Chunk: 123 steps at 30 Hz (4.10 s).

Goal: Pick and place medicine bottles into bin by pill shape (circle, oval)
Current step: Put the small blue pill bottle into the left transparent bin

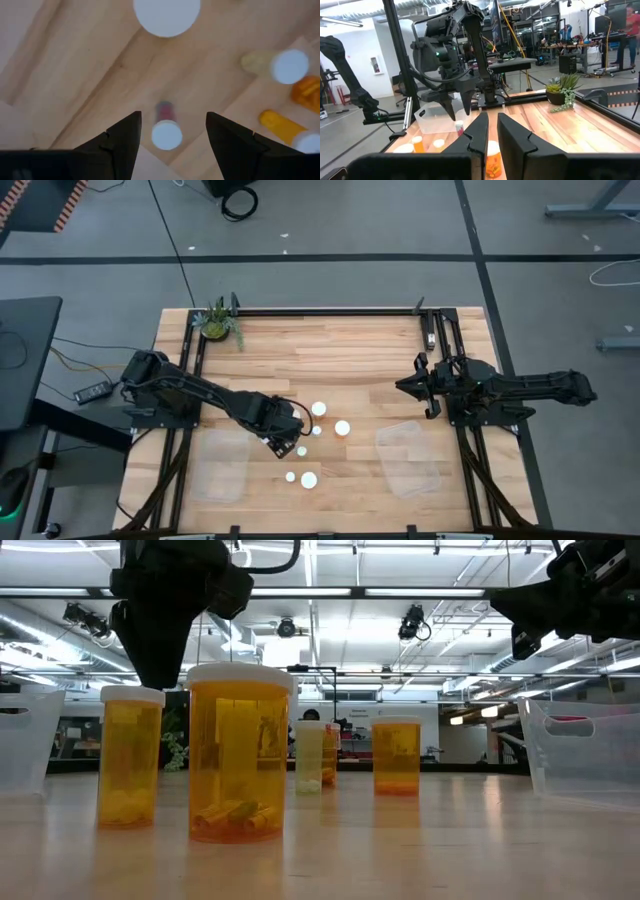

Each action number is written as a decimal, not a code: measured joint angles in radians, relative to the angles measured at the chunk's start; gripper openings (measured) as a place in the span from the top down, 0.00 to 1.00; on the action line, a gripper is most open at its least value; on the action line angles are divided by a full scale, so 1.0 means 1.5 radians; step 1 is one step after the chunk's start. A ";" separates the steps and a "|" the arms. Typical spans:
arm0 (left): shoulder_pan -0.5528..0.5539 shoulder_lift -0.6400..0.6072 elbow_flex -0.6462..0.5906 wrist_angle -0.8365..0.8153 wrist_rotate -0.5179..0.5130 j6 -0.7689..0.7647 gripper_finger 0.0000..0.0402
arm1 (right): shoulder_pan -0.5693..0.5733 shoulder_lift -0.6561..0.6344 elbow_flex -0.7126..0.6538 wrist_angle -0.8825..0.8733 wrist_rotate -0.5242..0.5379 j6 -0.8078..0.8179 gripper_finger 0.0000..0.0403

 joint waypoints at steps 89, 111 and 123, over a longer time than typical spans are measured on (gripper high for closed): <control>-0.089 0.004 -0.047 0.134 0.253 -0.240 0.71 | 0.000 0.000 0.000 -0.022 0.000 0.001 0.88; -0.203 -0.043 -0.046 0.086 0.264 -0.440 0.72 | 0.000 0.000 0.000 -0.023 0.000 0.001 0.88; -0.272 -0.046 -0.047 -0.030 0.180 -0.536 0.71 | 0.000 0.000 0.000 -0.023 0.000 0.000 0.88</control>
